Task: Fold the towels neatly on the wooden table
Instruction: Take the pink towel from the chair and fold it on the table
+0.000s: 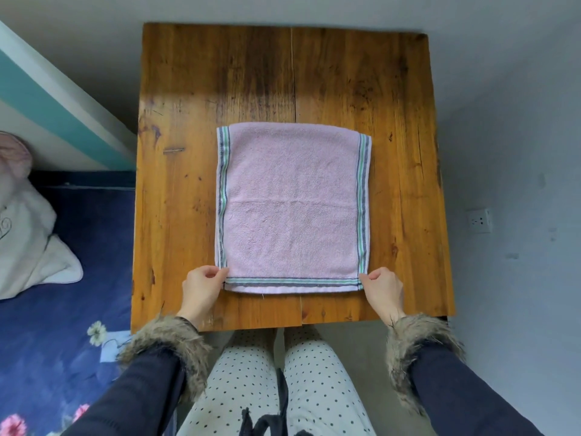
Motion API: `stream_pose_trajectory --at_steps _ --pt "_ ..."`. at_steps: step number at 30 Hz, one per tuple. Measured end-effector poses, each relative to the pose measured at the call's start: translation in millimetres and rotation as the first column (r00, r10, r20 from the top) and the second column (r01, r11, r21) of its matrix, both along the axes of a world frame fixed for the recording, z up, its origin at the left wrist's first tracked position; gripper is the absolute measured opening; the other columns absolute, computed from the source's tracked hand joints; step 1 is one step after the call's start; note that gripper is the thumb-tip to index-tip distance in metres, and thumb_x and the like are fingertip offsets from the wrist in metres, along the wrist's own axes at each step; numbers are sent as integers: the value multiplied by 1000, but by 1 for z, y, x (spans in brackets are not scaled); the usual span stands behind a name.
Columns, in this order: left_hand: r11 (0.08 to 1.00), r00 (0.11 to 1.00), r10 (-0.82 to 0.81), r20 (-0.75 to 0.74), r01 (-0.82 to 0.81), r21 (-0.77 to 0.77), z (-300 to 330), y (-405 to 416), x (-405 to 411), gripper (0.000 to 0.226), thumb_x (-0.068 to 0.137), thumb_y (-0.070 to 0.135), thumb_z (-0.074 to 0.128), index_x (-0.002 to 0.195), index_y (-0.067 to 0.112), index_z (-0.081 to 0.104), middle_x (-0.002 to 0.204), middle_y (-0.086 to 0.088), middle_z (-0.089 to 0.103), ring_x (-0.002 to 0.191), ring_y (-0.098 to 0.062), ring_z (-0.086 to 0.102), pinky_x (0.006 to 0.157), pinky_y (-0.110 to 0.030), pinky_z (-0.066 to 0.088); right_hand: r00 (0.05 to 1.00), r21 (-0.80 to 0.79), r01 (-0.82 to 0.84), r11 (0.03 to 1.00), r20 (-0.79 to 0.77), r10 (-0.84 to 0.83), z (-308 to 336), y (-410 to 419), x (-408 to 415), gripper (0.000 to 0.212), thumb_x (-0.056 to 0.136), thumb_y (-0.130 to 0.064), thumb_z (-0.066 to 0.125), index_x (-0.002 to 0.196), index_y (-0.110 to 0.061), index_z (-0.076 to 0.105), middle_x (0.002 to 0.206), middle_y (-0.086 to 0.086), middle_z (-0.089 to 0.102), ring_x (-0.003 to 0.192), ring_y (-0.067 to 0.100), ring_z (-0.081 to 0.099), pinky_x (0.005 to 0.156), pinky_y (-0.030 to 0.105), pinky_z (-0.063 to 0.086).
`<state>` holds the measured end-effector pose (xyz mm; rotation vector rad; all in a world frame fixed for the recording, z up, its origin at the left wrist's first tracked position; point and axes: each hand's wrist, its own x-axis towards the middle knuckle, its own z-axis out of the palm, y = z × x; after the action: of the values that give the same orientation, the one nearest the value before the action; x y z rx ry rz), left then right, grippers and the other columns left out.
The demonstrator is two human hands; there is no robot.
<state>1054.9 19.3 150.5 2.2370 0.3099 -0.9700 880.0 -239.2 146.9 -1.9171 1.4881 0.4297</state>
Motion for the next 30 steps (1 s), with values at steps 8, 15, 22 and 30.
stream_pose_trajectory --at_steps 8,15,22,30 --pt "963 959 118 -259 -175 -207 17 10 13 19 96 18 49 107 6 59 98 -5 59 96 -22 53 76 -28 46 992 70 127 989 10 -128 17 -15 4 29 86 -18 54 58 -11 47 68 13 60 74 33 60 67 33 41" --pt "996 957 2 -290 -27 -82 0 25 11 24 97 17 46 82 5 59 83 -13 51 67 -16 45 63 -25 40 975 176 221 959 -24 -220 8 -2 -16 32 89 -13 52 57 -13 51 64 7 63 65 22 59 77 43 53" --pt "1000 969 -10 -247 13 9 -8 20 0 13 94 16 52 86 9 60 89 -9 58 86 -23 53 77 -34 47 972 198 233 952 -26 -232 2 0 -18 29 89 -13 52 62 -15 44 72 7 48 70 24 52 75 39 50" --pt "876 765 444 -466 -481 44 -14 12 -10 30 91 10 57 118 0 49 129 -19 48 118 -33 49 94 -41 48 833 463 497 734 -17 -553 -4 -3 -13 15 90 -9 56 104 -1 55 97 10 59 85 18 59 65 26 53"
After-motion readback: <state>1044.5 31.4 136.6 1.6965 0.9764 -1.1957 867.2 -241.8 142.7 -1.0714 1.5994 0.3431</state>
